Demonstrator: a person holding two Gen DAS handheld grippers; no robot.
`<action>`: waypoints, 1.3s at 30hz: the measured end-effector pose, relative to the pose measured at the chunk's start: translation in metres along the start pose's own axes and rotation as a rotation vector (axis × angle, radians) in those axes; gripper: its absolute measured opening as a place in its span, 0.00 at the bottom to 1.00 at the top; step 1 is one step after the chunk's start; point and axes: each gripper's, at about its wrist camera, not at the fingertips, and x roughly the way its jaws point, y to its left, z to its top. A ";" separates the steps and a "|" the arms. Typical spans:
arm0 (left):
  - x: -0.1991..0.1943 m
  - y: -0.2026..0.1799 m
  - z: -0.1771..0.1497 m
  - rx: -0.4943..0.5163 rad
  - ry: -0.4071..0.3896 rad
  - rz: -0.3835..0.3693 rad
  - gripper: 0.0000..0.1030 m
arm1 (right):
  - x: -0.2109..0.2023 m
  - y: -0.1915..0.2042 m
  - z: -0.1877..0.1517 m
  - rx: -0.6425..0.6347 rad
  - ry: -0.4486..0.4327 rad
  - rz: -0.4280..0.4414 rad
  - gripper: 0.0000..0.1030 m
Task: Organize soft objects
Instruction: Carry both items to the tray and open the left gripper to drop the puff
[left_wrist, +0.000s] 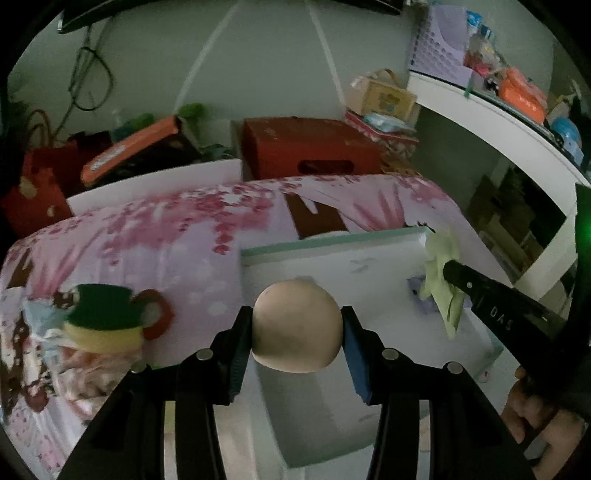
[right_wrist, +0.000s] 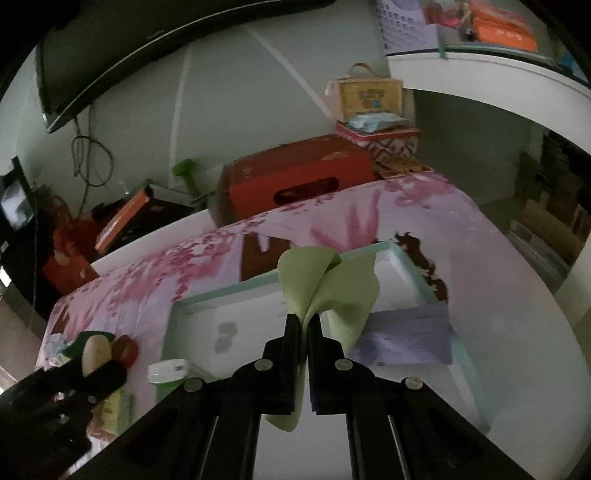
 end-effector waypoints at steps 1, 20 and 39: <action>0.006 -0.004 0.001 0.009 0.009 -0.003 0.47 | 0.001 -0.002 0.001 0.002 0.002 -0.005 0.05; 0.035 -0.040 -0.015 0.137 0.023 0.043 0.49 | 0.020 -0.003 -0.004 -0.026 0.048 -0.037 0.05; 0.038 -0.029 0.005 0.089 -0.028 0.035 0.70 | 0.028 -0.006 -0.004 -0.026 0.072 -0.058 0.05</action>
